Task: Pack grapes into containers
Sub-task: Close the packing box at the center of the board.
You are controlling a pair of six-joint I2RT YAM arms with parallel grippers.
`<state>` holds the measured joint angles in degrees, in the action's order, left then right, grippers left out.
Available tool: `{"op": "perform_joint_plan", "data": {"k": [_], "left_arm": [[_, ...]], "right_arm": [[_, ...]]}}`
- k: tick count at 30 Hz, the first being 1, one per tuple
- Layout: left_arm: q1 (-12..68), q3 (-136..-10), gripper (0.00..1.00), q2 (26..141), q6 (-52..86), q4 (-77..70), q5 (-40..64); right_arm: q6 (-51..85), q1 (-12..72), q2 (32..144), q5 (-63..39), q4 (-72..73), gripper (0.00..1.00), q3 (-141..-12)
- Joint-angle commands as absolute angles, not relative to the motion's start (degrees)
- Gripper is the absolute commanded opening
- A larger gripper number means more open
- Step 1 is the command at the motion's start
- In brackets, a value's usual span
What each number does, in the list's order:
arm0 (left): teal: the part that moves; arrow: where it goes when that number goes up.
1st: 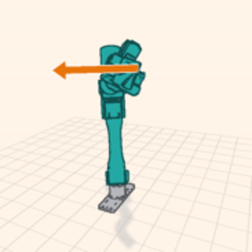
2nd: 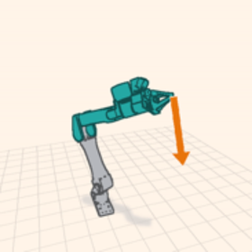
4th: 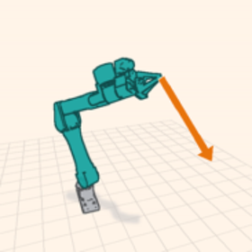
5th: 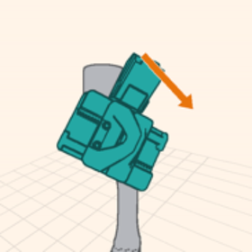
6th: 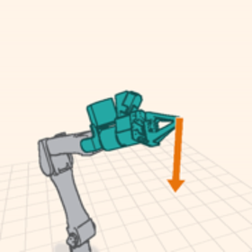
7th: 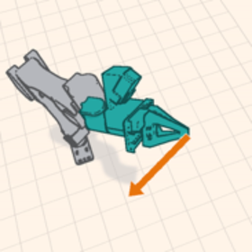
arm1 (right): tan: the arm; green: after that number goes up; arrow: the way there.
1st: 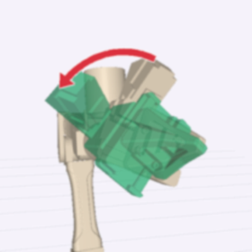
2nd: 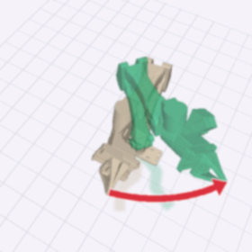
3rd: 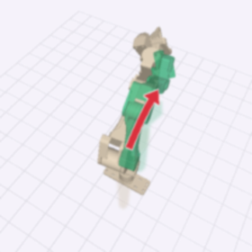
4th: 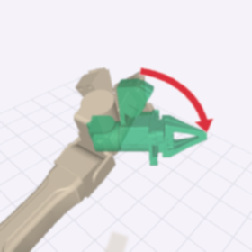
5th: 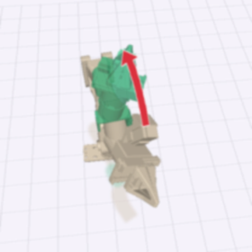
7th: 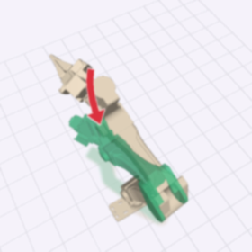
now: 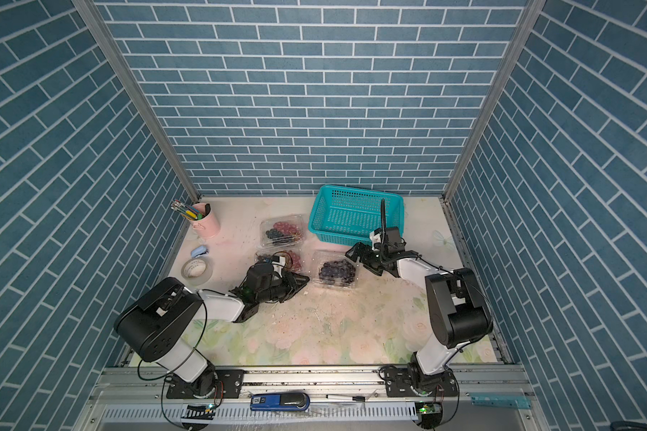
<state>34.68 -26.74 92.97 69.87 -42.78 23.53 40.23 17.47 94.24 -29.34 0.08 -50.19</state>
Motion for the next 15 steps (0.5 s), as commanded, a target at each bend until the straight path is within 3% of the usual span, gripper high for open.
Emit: {"op": "perform_joint_plan", "data": {"k": [1, 15], "left_arm": [[35.3, -27.2, 0.27, 93.0, 69.5, -43.2, 22.9], [35.9, -27.3, 0.21, 94.3, 69.7, -44.3, 21.5]], "right_arm": [[40.8, 17.9, 95.0, -28.5, 1.0, 0.95, -50.4], [41.0, 18.2, 94.8, -28.6, 1.7, 0.95, -49.8]]}}
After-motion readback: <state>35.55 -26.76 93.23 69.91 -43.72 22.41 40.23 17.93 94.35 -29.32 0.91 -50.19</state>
